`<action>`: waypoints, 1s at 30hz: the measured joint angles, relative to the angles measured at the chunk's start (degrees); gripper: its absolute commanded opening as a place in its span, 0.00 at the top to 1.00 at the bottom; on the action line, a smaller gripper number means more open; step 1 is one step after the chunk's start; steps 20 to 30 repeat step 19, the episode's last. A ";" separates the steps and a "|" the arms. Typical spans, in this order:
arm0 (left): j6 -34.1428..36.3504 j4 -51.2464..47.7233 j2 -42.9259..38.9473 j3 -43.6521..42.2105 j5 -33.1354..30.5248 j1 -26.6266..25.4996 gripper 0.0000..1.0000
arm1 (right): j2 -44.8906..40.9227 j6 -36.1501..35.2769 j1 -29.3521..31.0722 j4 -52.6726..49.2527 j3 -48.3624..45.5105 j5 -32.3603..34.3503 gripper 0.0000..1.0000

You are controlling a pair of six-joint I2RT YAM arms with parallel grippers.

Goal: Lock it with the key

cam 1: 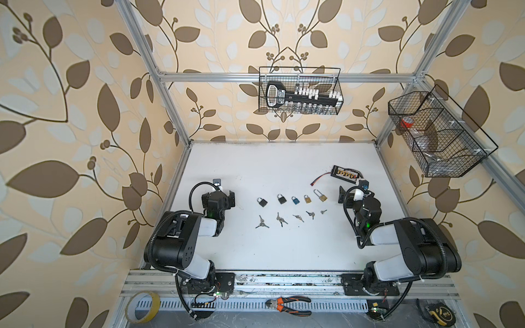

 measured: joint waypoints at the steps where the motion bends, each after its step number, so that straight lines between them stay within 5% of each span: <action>1: -0.52 -0.17 -0.02 0.55 0.35 0.35 0.01 | 0.00 0.11 -0.20 0.00 0.00 -0.04 0.00; 30: -2.23 -3.17 -0.04 0.90 2.56 0.59 0.01 | 0.00 0.35 -0.26 0.02 0.02 -0.44 0.01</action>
